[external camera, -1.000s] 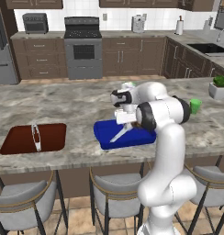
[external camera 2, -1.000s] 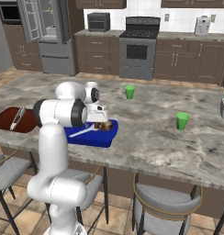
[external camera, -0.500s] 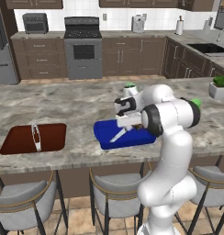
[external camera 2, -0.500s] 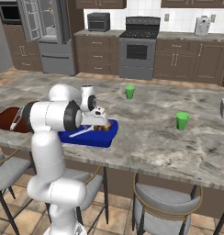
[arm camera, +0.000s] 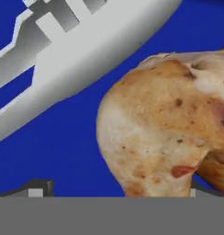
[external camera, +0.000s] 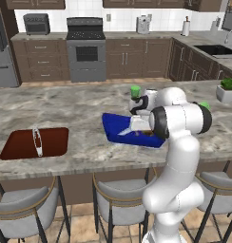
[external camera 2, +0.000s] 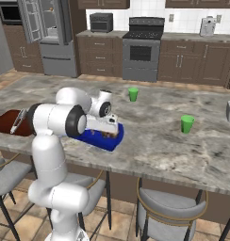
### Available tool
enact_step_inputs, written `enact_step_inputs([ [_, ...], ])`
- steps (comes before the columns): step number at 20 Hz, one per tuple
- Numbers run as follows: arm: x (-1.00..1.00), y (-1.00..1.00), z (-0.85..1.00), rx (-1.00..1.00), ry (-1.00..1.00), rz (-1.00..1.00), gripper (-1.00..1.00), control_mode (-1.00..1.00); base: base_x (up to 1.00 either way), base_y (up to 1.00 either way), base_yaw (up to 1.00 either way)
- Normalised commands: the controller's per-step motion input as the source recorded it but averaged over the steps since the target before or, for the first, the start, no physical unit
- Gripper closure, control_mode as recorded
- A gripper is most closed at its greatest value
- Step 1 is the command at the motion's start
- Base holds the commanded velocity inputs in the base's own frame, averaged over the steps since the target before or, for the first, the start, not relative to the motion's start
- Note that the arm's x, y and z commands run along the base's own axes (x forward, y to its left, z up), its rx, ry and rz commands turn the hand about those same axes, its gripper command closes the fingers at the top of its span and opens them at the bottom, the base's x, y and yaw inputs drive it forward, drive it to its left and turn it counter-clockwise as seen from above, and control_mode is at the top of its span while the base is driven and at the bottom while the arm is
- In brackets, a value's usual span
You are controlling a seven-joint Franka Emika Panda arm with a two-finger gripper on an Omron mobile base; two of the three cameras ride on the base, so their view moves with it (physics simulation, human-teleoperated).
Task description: Gather the onion and mushroom from the fridge and place them on a tray on the dining counter. Then gather the chicken drumstick and fish from the fridge and place them on the other tray.
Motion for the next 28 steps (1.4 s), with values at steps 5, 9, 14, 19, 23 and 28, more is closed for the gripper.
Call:
enact_step_inputs([
  [5,0.00,-0.55,0.01,0.18,0.12,-0.13,-1.00,-1.00,0.00,0.00,0.00],
  [9,-0.02,-0.11,0.35,0.04,0.00,-0.05,-1.00,-1.00,0.00,0.00,0.00],
  [14,0.00,0.02,0.70,0.00,-0.03,-0.03,-1.00,-1.00,0.00,0.00,0.00],
  [19,-0.12,0.02,0.77,0.00,-0.03,-0.06,-1.00,-1.00,0.00,0.00,0.00],
  [23,-0.58,0.18,0.82,0.00,-0.09,-0.05,-1.00,-1.00,0.00,0.00,0.00],
  [28,-0.85,0.40,0.69,-0.04,-0.18,-0.03,-1.00,-1.00,0.00,0.00,0.00],
])
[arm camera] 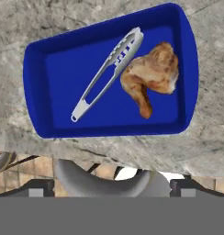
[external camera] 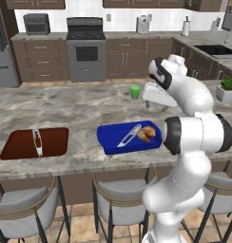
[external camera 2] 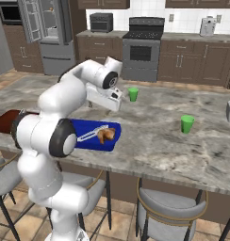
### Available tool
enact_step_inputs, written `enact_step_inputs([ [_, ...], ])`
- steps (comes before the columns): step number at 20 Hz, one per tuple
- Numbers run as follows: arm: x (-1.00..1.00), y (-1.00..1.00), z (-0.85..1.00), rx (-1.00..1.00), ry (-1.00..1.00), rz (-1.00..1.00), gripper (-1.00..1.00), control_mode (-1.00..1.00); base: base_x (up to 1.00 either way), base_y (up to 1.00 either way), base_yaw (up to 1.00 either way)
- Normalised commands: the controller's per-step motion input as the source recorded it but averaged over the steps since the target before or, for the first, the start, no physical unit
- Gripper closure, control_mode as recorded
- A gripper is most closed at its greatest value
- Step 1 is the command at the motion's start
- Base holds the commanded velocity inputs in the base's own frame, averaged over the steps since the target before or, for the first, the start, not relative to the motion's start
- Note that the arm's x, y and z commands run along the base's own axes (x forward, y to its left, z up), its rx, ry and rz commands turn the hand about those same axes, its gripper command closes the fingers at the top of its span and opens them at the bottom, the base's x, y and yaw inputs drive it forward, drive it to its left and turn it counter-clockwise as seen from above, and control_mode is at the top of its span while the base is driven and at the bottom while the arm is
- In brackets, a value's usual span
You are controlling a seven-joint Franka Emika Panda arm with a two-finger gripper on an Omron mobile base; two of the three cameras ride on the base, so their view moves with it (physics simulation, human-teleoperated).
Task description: Gather the onion and mushroom from the fridge and place them on a tray on the dining counter. Then gather the chicken drumstick and fish from the fridge and place them on the other tray.
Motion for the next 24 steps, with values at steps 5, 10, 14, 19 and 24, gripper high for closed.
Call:
enact_step_inputs([
  [5,-1.00,0.55,0.53,-0.07,-0.25,-0.05,-1.00,-1.00,0.00,0.00,0.00],
  [10,-1.00,0.63,0.38,-0.13,-0.29,-0.04,-1.00,-1.00,0.00,0.00,0.00],
  [14,-1.00,0.59,0.11,-0.18,-0.37,-0.04,-1.00,-1.00,0.00,0.00,0.00],
  [19,-0.99,0.39,0.14,-0.13,-0.36,-0.05,-1.00,-1.00,0.00,0.00,0.00],
  [24,-0.16,0.02,0.00,-0.01,-0.02,0.00,-1.00,-1.00,0.00,0.00,0.00],
])
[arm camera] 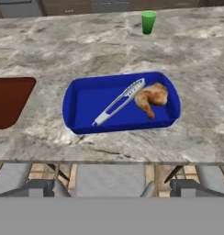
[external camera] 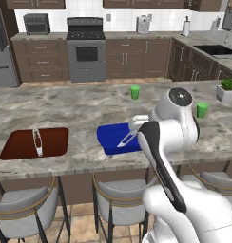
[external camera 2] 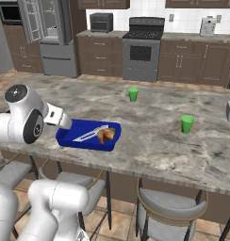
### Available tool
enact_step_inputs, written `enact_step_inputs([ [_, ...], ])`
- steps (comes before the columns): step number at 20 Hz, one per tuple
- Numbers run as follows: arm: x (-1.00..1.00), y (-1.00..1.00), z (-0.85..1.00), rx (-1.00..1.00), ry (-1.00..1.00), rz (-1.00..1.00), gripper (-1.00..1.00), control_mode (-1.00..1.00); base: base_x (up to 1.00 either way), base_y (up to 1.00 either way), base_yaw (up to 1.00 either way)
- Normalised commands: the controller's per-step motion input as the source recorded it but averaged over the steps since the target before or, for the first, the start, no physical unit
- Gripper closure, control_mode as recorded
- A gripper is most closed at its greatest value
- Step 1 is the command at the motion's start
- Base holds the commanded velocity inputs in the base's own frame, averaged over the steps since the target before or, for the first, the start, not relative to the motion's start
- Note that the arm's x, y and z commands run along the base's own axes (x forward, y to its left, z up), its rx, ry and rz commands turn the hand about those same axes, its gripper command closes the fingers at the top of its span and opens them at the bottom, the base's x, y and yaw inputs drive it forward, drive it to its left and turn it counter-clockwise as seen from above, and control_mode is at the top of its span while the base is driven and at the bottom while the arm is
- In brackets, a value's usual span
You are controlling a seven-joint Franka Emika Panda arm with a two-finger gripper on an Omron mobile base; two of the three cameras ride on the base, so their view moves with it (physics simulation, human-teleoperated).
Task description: Gather the onion and mushroom from the fridge and place them on a tray on the dining counter. Then gather the chicken drumstick and fish from the fridge and place them on the other tray.
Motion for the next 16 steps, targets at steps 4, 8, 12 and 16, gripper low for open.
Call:
enact_step_inputs([
  [4,-0.20,0.02,0.00,0.00,-0.02,0.00,-1.00,1.00,-0.20,0.06,0.00],
  [8,0.00,0.00,0.00,0.00,0.00,0.00,-1.00,1.00,-0.75,0.77,-0.01],
  [12,0.00,0.00,0.00,0.00,0.00,0.00,-1.00,1.00,-0.36,1.00,-0.08],
  [16,0.00,0.00,0.00,0.00,0.00,0.00,-1.00,1.00,-0.02,1.00,-0.13],
])
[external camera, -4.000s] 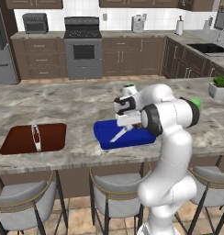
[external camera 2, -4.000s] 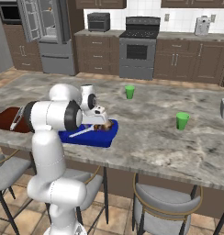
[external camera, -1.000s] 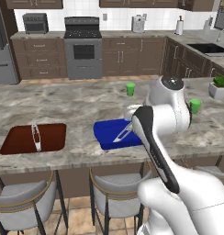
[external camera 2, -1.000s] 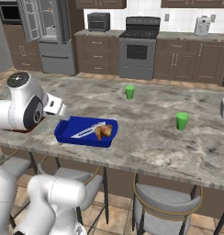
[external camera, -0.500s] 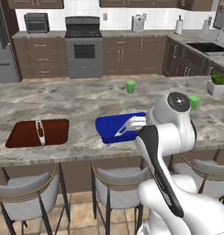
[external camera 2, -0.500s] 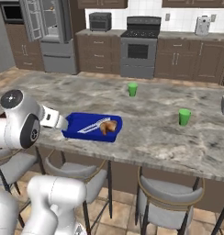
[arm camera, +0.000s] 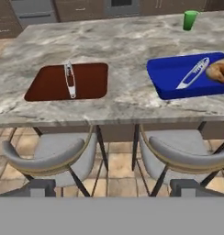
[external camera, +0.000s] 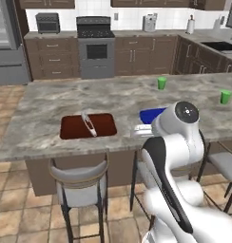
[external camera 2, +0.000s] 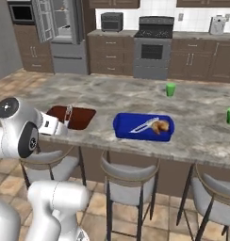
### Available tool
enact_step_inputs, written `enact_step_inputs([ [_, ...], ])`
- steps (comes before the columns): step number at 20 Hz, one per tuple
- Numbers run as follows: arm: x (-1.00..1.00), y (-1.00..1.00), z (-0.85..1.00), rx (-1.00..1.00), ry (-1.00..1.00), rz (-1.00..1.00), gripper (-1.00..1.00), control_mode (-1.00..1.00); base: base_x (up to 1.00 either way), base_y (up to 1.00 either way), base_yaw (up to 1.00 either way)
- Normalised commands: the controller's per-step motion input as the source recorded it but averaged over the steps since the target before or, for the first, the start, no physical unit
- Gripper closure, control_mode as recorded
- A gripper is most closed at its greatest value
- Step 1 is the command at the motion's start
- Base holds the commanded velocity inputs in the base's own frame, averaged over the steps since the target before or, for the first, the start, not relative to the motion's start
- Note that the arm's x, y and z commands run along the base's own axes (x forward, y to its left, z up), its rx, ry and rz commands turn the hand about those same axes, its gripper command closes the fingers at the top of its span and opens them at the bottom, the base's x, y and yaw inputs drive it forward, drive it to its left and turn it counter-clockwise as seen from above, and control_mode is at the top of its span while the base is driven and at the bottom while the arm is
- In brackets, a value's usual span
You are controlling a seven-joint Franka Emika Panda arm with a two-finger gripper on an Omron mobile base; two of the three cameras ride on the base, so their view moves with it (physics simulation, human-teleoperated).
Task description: Gather the onion and mushroom from the fridge and place them on a tray on the dining counter. Then gather the chicken drumstick and fish from the fridge and place them on the other tray.
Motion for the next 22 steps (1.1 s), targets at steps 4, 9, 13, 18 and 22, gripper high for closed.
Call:
enact_step_inputs([
  [4,0.00,0.00,0.00,0.00,0.00,0.00,-1.00,1.00,0.00,1.00,-0.12],
  [9,0.00,0.00,0.00,0.00,0.00,0.00,-1.00,1.00,0.01,1.00,-0.11],
  [13,0.00,0.00,0.00,0.00,0.00,0.00,-1.00,1.00,0.04,1.00,-0.10],
  [18,0.00,0.00,0.00,0.00,0.00,0.00,-1.00,1.00,0.05,1.00,-0.09],
  [22,0.00,0.00,0.00,0.00,0.00,0.00,-1.00,1.00,0.06,1.00,-0.09],
])
